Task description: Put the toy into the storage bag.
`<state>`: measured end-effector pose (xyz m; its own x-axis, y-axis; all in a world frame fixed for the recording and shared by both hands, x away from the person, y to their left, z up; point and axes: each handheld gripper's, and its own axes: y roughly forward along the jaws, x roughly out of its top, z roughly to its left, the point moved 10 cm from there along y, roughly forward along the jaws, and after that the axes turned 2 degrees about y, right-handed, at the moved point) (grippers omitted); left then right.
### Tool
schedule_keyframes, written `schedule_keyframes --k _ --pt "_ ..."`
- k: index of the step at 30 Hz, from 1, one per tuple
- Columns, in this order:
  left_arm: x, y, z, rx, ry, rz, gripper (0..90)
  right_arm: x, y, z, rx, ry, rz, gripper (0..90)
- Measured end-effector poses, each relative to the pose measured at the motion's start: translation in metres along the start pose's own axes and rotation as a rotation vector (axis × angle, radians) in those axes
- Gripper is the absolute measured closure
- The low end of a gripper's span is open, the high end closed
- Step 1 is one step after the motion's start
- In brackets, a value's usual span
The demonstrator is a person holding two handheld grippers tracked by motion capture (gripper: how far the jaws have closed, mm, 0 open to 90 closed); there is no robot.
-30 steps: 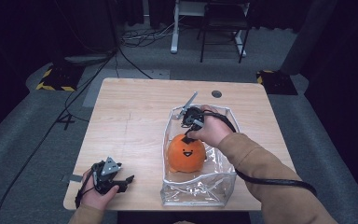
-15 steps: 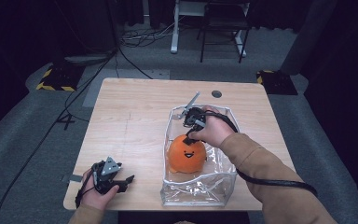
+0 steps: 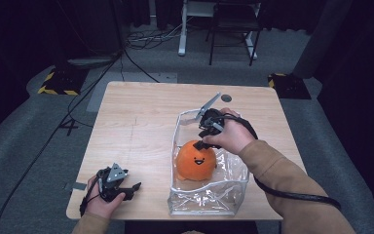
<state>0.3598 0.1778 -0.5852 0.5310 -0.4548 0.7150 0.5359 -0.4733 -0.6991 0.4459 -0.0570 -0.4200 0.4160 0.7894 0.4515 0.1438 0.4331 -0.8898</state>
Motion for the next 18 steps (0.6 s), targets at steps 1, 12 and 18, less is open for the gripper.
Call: schedule_keyframes --k 1,12,18 --pt "0.0 0.0 0.0 0.0 0.0 0.0 29.0 0.001 -0.006 0.0 -0.002 0.0 -0.018 49.2" --pt "0.0 0.0 0.001 0.002 0.007 -0.001 29.0 -0.001 -0.042 0.001 -0.024 0.012 -0.108 47.0" --pt "0.004 0.004 0.001 0.003 0.013 0.0 28.9 -0.01 -0.068 0.001 -0.046 0.029 -0.165 46.0"
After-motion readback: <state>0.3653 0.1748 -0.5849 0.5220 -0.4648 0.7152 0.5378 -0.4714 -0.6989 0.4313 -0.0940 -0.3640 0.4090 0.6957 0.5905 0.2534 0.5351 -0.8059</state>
